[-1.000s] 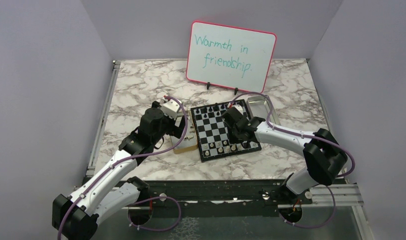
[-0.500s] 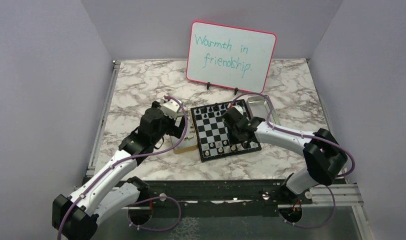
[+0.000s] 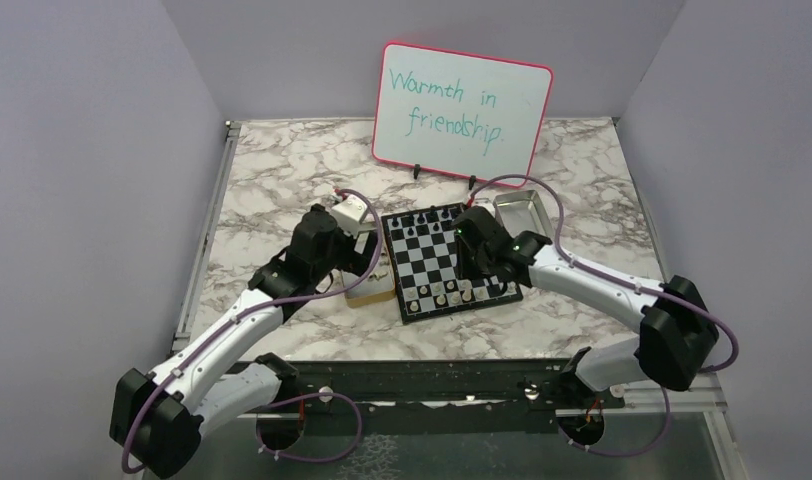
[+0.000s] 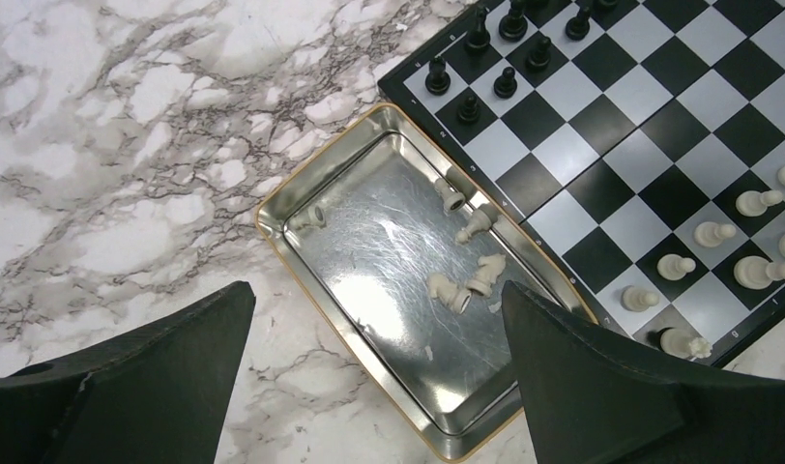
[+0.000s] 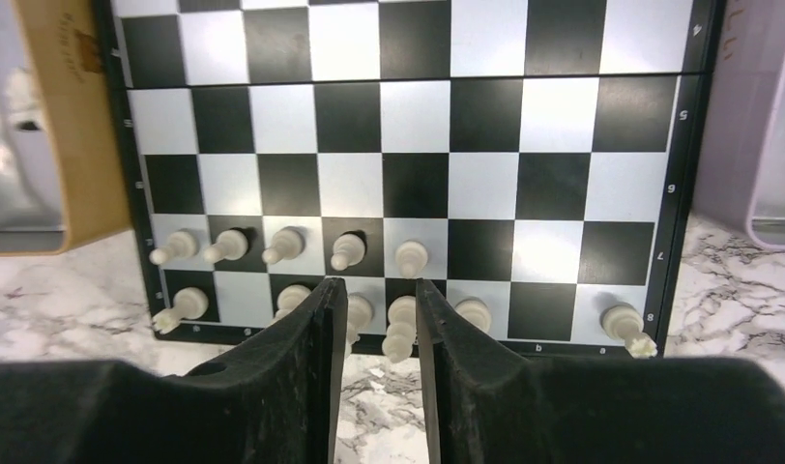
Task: Set up the chess pieces on the board
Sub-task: Place the chess piece on the chessboard, then pick up the chess piece from the storage box.
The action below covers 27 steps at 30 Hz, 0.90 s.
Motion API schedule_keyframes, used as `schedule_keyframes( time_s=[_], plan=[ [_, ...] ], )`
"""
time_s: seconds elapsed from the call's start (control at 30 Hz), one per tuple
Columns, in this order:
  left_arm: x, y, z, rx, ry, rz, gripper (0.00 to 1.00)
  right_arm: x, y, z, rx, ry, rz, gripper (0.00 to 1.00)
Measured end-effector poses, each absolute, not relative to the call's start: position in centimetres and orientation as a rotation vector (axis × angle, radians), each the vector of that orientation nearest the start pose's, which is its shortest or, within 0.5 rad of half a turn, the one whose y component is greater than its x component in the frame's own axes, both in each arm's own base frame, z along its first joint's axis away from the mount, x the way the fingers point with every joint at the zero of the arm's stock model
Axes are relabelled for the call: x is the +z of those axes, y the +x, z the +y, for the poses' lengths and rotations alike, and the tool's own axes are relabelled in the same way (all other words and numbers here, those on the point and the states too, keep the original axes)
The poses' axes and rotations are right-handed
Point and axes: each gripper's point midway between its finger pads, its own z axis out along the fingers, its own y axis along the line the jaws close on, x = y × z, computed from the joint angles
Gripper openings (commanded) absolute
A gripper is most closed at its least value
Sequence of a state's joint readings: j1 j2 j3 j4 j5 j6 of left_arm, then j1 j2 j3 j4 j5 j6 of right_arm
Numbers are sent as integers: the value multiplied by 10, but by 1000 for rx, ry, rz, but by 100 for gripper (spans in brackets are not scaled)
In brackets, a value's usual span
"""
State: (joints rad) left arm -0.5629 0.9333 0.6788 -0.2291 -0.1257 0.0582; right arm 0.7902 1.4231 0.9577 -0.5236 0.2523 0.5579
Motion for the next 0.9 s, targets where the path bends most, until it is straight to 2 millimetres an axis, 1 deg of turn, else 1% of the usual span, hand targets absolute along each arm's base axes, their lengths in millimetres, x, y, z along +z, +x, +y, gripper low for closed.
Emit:
schedule_keyframes(
  time_s=[0.1, 0.2, 0.33, 0.4, 0.43, 0.47, 0.57, 0.63, 0.77, 0.9],
  plan=[
    [157, 283, -151, -187, 543, 2044, 91, 110, 252, 223, 270, -183, 2467, 42],
    [150, 287, -155, -199, 510, 2103, 83, 135, 253, 223, 330, -174, 2398, 43],
    [143, 298, -162, -216, 443, 2172, 62, 173, 250, 222, 421, -167, 2290, 43],
    [136, 303, -166, -218, 427, 2207, 52, 194, 248, 220, 467, -165, 2226, 43],
    [128, 305, -169, -223, 419, 2236, 46, 203, 247, 218, 484, -164, 2199, 43],
    [122, 306, -170, -222, 417, 2258, 44, 211, 245, 216, 498, -163, 2175, 43],
    [105, 305, -175, -235, 425, 2314, 42, 228, 241, 211, 525, -166, 2120, 43],
    [100, 304, -176, -247, 419, 2332, 42, 236, 239, 209, 538, -165, 2095, 43],
    [105, 307, -178, -287, 361, 2338, 42, 238, 232, 202, 551, -162, 2075, 43],
    [110, 315, -169, -292, 278, 2341, 43, 234, 226, 197, 558, -162, 2072, 43]
  ],
)
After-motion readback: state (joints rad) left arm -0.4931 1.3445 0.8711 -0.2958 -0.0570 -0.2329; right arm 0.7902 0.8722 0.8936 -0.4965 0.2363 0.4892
